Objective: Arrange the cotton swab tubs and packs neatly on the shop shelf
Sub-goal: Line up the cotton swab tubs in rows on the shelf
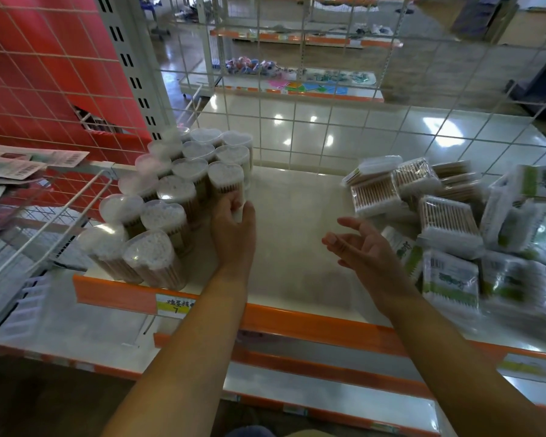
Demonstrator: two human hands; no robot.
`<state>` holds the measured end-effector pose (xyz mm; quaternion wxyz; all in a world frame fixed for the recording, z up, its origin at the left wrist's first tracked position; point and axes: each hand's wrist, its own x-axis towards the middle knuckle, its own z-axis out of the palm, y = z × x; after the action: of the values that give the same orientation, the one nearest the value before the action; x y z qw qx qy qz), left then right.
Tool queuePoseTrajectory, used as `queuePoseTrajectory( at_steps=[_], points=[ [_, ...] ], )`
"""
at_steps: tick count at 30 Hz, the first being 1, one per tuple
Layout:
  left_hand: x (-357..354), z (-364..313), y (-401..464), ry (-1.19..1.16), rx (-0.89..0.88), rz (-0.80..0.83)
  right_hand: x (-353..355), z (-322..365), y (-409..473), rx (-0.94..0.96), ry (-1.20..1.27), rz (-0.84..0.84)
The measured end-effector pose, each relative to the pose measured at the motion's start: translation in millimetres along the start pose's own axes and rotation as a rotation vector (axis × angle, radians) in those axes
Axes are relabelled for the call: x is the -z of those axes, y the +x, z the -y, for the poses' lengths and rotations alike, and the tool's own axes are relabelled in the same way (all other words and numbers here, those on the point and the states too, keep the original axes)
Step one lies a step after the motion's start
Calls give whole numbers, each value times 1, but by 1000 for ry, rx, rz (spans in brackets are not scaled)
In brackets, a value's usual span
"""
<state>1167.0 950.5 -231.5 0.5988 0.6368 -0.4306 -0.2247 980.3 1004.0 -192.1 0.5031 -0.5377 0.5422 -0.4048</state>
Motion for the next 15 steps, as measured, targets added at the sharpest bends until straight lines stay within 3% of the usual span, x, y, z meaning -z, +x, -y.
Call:
queuePoseTrajectory(
  at_steps=[9, 15],
  points=[
    [0, 2, 0, 48, -63, 31, 2, -4, -1, -4, 13, -5],
    [-8, -12, -13, 227, -201, 66, 8, 1, -2, 37, -41, -38]
  ],
)
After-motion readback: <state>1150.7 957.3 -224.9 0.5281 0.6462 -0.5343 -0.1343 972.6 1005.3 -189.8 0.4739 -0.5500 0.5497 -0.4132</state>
